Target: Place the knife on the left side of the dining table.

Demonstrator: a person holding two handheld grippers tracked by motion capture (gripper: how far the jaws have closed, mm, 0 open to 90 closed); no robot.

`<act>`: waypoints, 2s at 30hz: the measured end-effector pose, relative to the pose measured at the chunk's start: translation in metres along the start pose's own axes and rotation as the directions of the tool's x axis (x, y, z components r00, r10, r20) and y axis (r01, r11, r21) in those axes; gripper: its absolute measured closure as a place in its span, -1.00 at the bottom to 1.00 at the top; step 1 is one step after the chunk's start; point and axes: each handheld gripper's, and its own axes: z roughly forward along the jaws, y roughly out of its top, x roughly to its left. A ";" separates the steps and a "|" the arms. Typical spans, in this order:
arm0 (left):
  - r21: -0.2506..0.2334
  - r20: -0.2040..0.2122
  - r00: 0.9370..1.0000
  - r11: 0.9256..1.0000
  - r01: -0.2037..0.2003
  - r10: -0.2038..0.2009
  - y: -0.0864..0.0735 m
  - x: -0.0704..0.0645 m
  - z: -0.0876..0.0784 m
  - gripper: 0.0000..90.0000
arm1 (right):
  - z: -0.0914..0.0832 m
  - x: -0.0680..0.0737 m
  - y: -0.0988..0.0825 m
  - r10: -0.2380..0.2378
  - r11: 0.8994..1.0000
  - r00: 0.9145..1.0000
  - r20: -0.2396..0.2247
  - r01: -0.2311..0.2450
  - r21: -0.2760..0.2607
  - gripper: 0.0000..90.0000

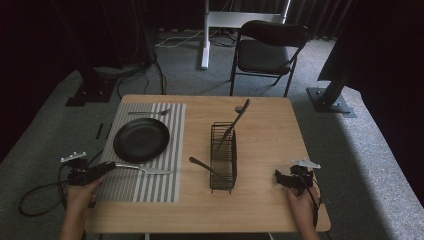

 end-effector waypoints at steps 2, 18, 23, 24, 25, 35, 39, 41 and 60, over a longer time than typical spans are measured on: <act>0.011 -0.012 1.000 1.000 0.008 -0.008 -0.002 0.003 0.004 0.40 | 0.000 0.000 0.000 0.000 1.000 1.000 0.000 0.000 0.000 -0.73; 0.065 -0.118 0.993 0.998 -0.015 0.022 -0.008 0.007 0.020 0.36 | 0.000 0.000 0.000 0.000 1.000 1.000 0.000 0.000 0.000 -0.73; 0.059 -0.140 0.989 0.998 -0.033 0.041 -0.010 0.003 0.018 0.35 | 0.000 0.000 0.000 0.000 1.000 1.000 0.000 0.000 0.000 -0.73; 0.062 -0.135 0.990 0.997 -0.037 0.046 -0.011 0.003 0.017 0.34 | 0.000 0.000 0.000 0.000 1.000 1.000 0.000 0.000 0.000 -0.73; 0.063 -0.133 0.990 0.997 -0.039 0.048 -0.012 0.001 0.017 0.32 | 0.000 0.000 0.000 0.000 1.000 1.000 0.000 0.000 0.000 -0.73; 0.046 -0.153 0.981 0.993 -0.113 0.119 -0.035 -0.027 0.011 0.15 | 0.000 0.000 0.000 0.000 1.000 1.000 0.000 0.000 0.000 -0.73; 0.022 -0.152 0.976 0.988 -0.155 0.157 -0.044 -0.041 0.007 0.06 | 0.000 0.000 0.000 0.000 1.000 1.000 0.000 0.000 0.000 -0.73; 0.010 -0.171 0.970 0.985 -0.171 0.170 -0.047 -0.048 0.006 -0.06 | 0.000 0.000 0.000 0.000 1.000 1.000 0.000 0.000 0.000 -0.73; 0.042 -0.287 0.932 0.975 -0.218 0.220 -0.073 -0.067 0.020 -1.00 | 0.000 0.000 0.000 -0.001 1.000 1.000 0.000 0.001 0.000 -0.73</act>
